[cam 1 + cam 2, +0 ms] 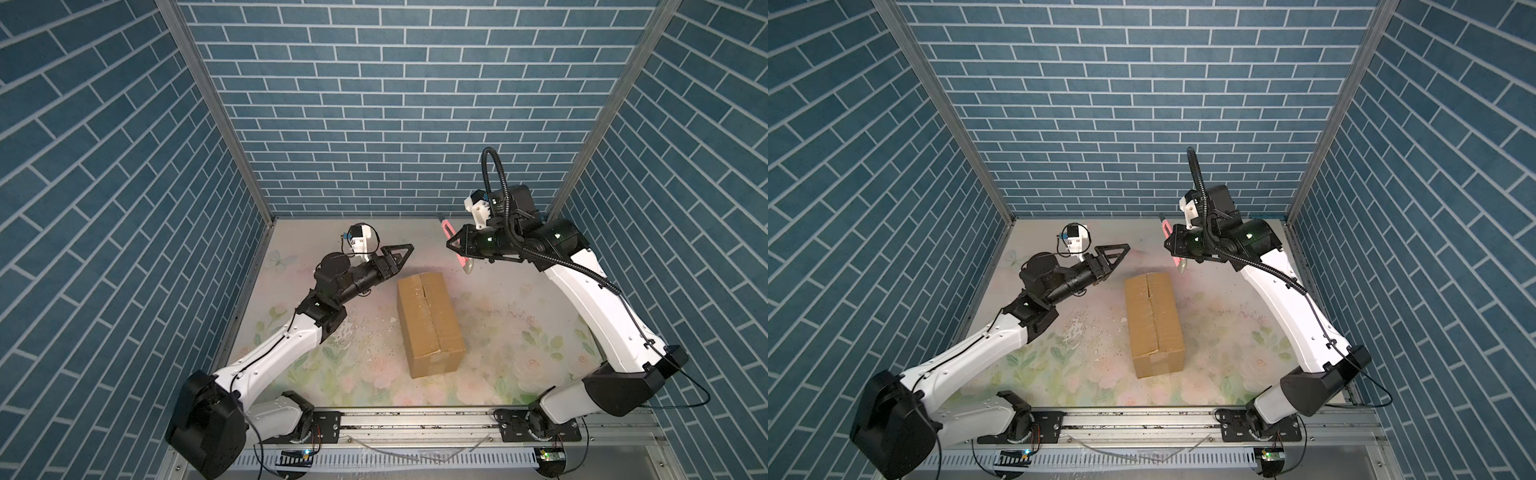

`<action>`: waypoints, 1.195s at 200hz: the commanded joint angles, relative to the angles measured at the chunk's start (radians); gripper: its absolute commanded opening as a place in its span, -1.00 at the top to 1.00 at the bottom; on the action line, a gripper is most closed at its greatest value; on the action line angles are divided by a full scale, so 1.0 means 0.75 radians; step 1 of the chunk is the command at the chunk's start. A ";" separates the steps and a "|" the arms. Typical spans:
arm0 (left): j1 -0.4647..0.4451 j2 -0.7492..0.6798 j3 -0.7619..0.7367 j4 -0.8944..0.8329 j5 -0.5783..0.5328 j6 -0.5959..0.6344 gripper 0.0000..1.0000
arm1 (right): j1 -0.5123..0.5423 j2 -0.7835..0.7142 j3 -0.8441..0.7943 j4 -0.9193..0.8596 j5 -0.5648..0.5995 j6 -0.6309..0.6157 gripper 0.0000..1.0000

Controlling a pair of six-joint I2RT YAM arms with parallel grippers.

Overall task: Unpack the express box
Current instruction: 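Lower the cutter onto the box's top seam while the left gripper grips the box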

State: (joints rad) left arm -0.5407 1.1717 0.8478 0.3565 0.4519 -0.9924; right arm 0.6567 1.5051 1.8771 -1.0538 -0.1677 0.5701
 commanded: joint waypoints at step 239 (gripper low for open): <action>0.008 0.261 -0.226 -0.092 0.087 0.169 -0.85 | 0.505 0.433 0.391 -0.812 0.465 0.183 1.00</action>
State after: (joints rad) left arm -0.5396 1.3472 0.6960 0.2363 0.5278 -0.8547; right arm 1.0264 1.8095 2.1307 -1.6020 0.1677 0.6765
